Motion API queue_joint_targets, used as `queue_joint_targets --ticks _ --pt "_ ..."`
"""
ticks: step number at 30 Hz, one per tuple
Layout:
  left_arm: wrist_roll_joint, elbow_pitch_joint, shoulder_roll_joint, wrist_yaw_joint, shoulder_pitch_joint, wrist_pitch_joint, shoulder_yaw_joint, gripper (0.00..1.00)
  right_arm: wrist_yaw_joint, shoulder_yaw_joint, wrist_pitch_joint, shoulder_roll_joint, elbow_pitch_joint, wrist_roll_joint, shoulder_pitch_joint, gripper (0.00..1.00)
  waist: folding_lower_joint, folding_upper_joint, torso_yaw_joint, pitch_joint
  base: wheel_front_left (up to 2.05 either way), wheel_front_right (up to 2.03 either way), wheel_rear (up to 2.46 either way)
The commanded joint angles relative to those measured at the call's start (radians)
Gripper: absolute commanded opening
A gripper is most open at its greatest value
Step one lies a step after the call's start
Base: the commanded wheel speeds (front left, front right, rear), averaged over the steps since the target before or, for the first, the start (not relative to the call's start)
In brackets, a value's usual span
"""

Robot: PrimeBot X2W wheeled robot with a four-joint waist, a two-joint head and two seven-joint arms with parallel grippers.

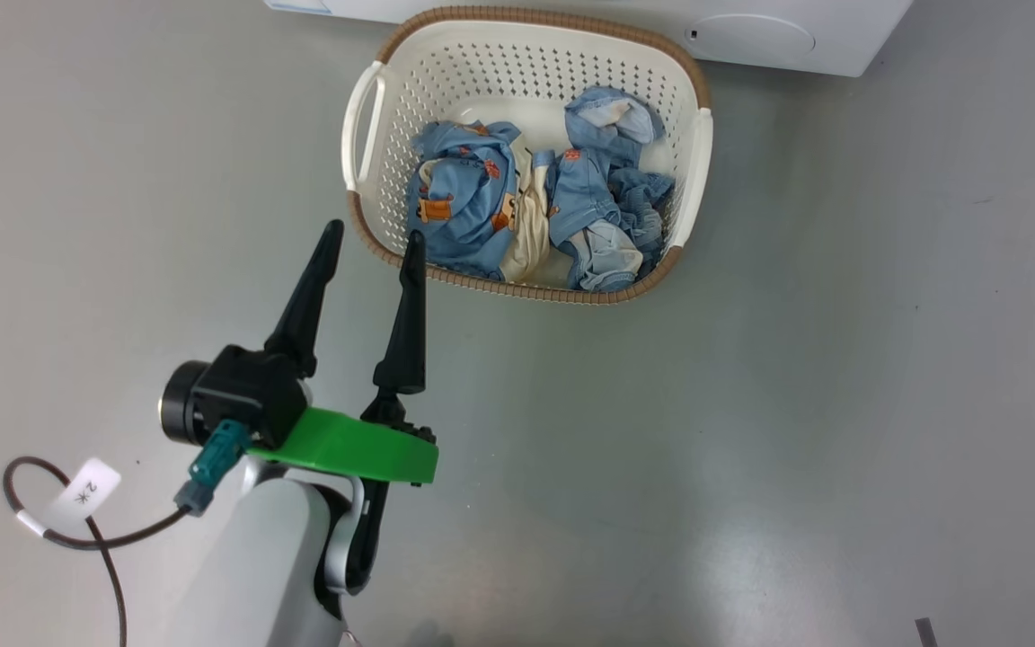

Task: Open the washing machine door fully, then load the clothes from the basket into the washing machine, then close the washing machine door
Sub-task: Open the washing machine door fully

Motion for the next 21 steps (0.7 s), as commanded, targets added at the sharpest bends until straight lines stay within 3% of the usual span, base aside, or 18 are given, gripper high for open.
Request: queue_joint_targets --ticks 1,13,21 --pt "-0.001 -0.025 0.02 0.011 -0.012 -0.008 0.028 1.0 0.002 0.008 0.018 0.033 -0.019 -0.018 -0.038 0.0 0.0 -0.0001 0.001 0.003 0.0 0.0 0.0" --pt "0.001 -0.02 0.02 0.018 -0.013 -0.008 0.031 1.0 0.002 0.024 0.082 0.031 -0.03 -0.023 -0.016 0.0 0.0 -0.0001 -0.008 -0.003 0.0 0.0 0.0" --pt "0.009 -0.014 0.02 0.02 -0.007 -0.008 0.04 1.0 0.002 0.036 0.146 0.041 -0.105 -0.009 0.074 0.0 0.0 -0.0001 -0.022 -0.019 0.0 0.0 0.0"
